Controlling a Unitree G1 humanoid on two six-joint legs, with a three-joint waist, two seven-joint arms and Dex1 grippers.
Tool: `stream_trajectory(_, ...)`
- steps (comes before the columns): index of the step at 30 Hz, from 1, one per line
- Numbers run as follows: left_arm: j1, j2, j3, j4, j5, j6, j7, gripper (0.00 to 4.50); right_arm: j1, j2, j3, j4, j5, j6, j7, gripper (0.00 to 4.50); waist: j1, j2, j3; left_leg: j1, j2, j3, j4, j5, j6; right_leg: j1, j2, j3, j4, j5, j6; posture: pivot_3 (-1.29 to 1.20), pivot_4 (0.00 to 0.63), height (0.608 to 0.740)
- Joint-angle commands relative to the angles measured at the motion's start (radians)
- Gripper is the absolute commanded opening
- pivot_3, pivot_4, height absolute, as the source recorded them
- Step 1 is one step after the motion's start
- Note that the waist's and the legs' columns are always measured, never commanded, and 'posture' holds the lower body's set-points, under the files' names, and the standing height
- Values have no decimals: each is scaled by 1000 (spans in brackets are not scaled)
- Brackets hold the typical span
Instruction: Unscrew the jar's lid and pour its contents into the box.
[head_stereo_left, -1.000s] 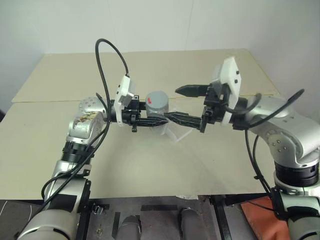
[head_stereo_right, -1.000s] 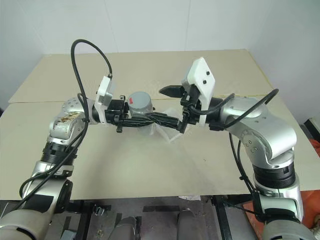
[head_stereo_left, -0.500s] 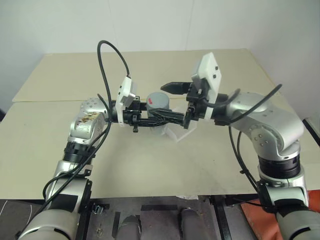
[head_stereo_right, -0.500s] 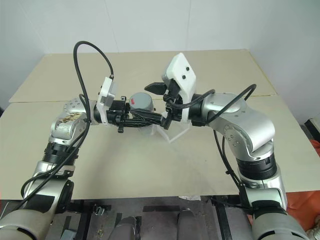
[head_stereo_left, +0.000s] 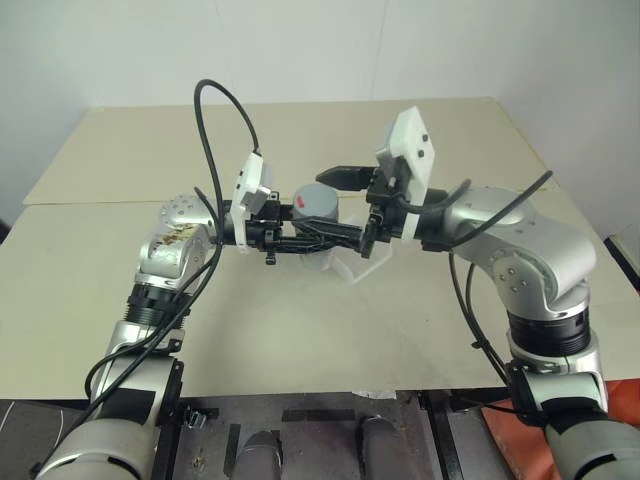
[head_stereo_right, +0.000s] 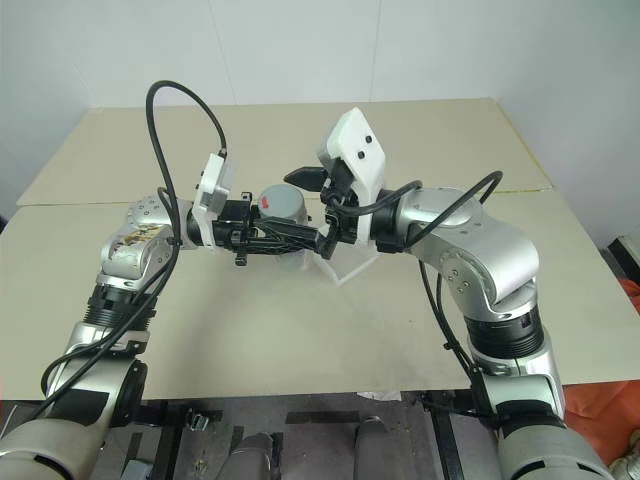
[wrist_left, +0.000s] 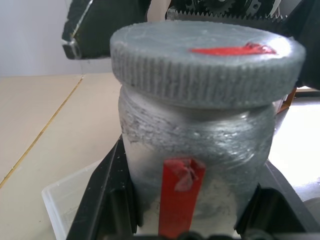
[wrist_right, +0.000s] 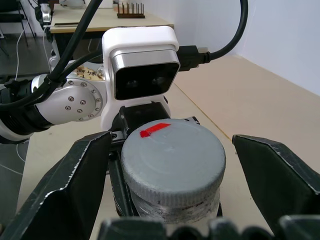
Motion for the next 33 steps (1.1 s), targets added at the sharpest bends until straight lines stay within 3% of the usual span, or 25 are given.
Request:
stream_trajectory(1,-2,10,8,-37,-9,-9,0,1920,-27,6,-20,-24,9,3,-8,3278,0,0,0,0,0,0,0,0,0,0,0,0,0,0,0,0,150,740)
stream_trajectory(3,1,11,7,-37,-8,-10,0,1920,-31,9,-24,-20,9,3,-11,2751,0,0,0,0,0,0,0,0,0,0,0,0,0,0,0,0,150,740)
stream_trajectory(9,22,22,4,-53,-5,-10,-4,1920,-47,24,-76,-5,71,44,-15,2751,0,0,0,0,0,0,0,0,0,0,0,0,0,0,0,0,150,740)
stream_trajectory(13,51,47,-13,-56,27,-75,-30,1920,-74,43,-204,15,251,151,-41,2751,0,1,0,0,0,0,0,0,0,0,0,0,0,0,0,0,150,740)
stream_trajectory(17,64,57,-1,-59,19,-64,-25,1920,-57,5,-245,19,251,153,-75,2751,1,1,0,0,0,0,0,0,0,0,0,0,0,0,0,0,150,740)
stream_trajectory(25,79,87,84,-80,-10,-4,84,1920,215,-111,-310,-13,-20,-30,-236,2751,3,0,0,-1,0,0,0,0,0,-1,0,0,0,0,0,0,150,740)
stream_trajectory(29,86,106,123,-84,-22,20,135,1920,416,-118,-306,14,-184,-90,-349,2751,2,0,0,-1,0,0,0,0,0,0,0,0,0,0,0,0,150,740)
stream_trajectory(33,83,110,125,-80,-17,26,163,1920,464,-83,-253,130,-296,-85,-440,2751,-3,1,0,1,0,1,0,0,0,0,0,1,1,0,0,0,150,740)
